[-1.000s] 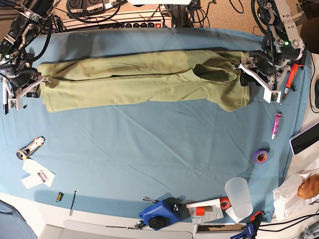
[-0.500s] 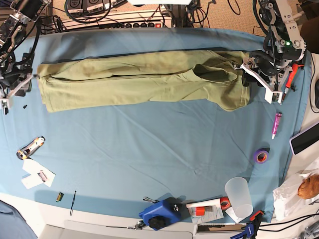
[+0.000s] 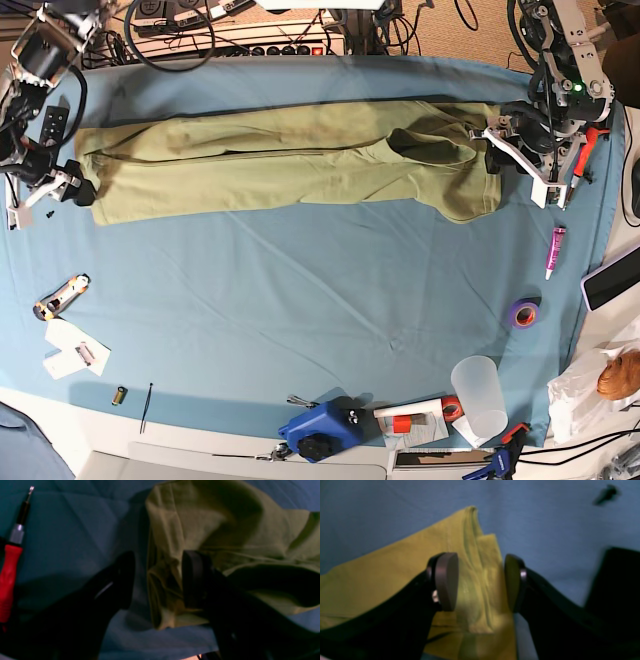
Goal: Layout the t-shirt on the table in an organized manner, then fold the t-shirt properly
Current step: 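Hold the strip ends with both grippers and straighten the green shirt, then lift the strip end with the right gripper toward the left gripper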
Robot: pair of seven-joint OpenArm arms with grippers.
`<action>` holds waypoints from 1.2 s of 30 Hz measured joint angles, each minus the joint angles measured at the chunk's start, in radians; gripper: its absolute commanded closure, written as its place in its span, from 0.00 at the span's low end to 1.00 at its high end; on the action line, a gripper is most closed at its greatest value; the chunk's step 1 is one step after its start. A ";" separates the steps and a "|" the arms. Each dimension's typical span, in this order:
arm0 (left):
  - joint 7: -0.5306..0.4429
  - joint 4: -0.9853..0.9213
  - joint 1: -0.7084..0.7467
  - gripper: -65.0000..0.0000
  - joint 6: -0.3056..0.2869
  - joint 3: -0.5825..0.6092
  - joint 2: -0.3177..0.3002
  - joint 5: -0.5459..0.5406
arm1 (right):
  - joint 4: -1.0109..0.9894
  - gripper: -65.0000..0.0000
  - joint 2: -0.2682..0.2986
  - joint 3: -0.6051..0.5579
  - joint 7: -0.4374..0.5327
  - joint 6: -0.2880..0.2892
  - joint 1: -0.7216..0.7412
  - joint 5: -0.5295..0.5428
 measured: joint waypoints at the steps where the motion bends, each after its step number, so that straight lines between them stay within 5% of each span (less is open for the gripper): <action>1: 0.001 0.000 0.000 0.52 -0.021 0.000 0.000 0.000 | -0.014 0.54 0.000 0.000 0.000 0.000 0.003 0.003; 17: 0.001 0.000 0.000 0.52 -0.032 0.000 0.000 0.000 | -0.022 0.55 -0.030 0.010 -0.013 0.008 -0.116 0.111; 24: 0.001 0.000 0.000 0.52 -0.032 0.000 0.000 0.000 | -0.024 0.97 -0.051 0.010 -0.019 0.006 -0.113 0.109; 27: 0.001 0.000 0.000 0.52 -0.032 0.000 0.000 0.000 | -0.024 1.00 -0.050 0.010 -0.014 0.007 -0.113 0.105; 31: 0.032 0.000 0.000 0.52 -0.032 0.000 -0.013 0.000 | 0.000 1.00 -0.058 0.011 0.043 0.015 -0.098 0.026; 36: 0.031 0.005 -0.001 0.52 -0.033 -0.069 -0.053 -0.026 | 0.068 1.00 -0.072 0.006 0.110 0.005 -0.020 -0.216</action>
